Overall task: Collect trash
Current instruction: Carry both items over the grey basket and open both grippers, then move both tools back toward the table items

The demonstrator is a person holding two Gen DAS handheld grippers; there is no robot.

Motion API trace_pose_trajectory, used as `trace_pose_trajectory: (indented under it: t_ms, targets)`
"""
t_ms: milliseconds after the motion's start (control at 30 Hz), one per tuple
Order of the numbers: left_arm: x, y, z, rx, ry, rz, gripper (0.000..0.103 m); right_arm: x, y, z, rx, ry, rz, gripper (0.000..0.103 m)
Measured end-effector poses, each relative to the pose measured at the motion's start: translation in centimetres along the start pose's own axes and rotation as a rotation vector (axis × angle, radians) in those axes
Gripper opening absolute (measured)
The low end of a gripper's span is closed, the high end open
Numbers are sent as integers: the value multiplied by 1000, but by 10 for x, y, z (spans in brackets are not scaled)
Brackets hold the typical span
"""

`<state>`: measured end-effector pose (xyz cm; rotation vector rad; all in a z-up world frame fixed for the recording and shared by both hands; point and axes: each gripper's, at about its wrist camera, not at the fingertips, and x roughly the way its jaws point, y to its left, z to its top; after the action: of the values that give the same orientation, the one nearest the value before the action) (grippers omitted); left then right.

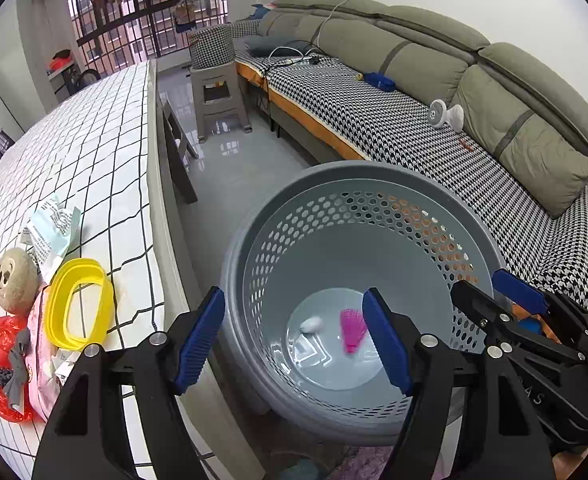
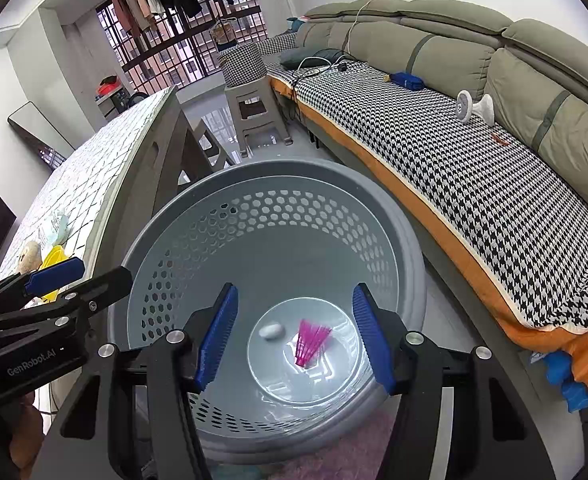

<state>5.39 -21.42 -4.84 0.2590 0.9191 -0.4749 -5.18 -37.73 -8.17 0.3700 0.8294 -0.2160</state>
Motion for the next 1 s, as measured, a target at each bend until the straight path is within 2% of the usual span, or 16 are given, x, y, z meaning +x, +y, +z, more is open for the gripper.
trace_pose_trajectory:
  t_ms: [433,667,1000]
  targets:
    - [-21,13,-4,-36,-56,12,90,-17,3,1,-5,-35,-5,59]
    - [-34,27,-8,-57,-72,10,90,-24,13,-2,-21,-44,-2,60]
    - [-66,68,-22,-108,-132,88,94,-28,59,-4,-98,-49,41,62]
